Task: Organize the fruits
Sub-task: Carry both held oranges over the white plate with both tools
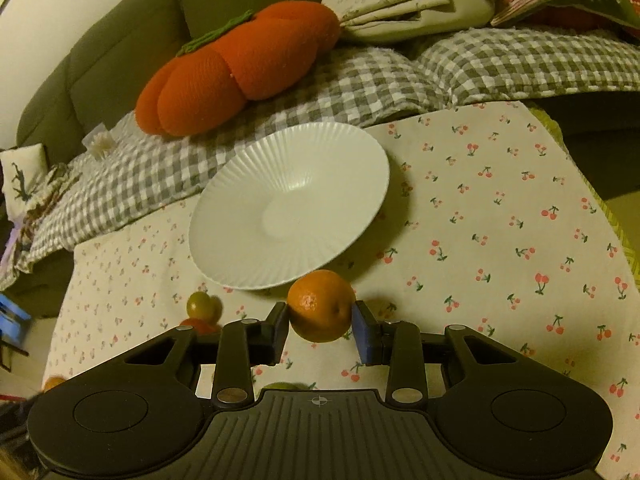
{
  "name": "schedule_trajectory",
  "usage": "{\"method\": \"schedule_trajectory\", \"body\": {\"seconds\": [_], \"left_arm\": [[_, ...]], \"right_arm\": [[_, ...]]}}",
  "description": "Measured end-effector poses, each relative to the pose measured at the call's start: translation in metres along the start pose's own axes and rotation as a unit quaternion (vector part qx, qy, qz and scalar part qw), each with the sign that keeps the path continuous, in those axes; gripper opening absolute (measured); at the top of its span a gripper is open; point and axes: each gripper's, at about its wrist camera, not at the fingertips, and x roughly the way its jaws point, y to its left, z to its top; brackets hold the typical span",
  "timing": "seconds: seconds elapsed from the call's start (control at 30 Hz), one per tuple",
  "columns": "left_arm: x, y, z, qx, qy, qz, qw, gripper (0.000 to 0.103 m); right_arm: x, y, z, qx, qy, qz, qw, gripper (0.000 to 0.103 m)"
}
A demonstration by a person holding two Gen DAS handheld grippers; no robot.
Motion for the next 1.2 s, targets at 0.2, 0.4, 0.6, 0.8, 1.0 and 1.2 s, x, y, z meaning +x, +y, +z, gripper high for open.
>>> {"method": "schedule_trajectory", "body": {"seconds": [0.2, 0.4, 0.6, 0.8, 1.0, 1.2], "left_arm": [[0.027, -0.025, 0.026, 0.027, -0.011, -0.004, 0.9996, 0.033], [0.056, -0.055, 0.044, 0.056, -0.019, -0.032, 0.9978, 0.033], [0.086, -0.068, 0.056, 0.078, -0.022, -0.027, 0.9963, 0.033], [0.112, -0.075, 0.061, 0.097, -0.026, -0.028, 0.9946, 0.033], [0.130, -0.083, 0.057, 0.114, -0.024, -0.022, 0.9930, 0.033], [0.139, -0.090, 0.055, 0.119, -0.027, -0.025, 0.9922, 0.035]], "right_arm": [[-0.002, -0.001, 0.007, -0.010, -0.017, 0.015, 1.000, 0.033], [0.006, -0.006, 0.018, -0.011, -0.029, 0.016, 0.999, 0.033], [0.019, -0.003, 0.025, -0.025, -0.037, 0.021, 0.999, 0.033], [0.034, 0.004, 0.028, -0.047, -0.037, 0.018, 0.998, 0.033], [0.044, 0.006, 0.031, -0.058, -0.038, 0.014, 0.997, 0.033], [0.052, 0.009, 0.033, -0.068, -0.040, 0.013, 0.997, 0.034]]}}
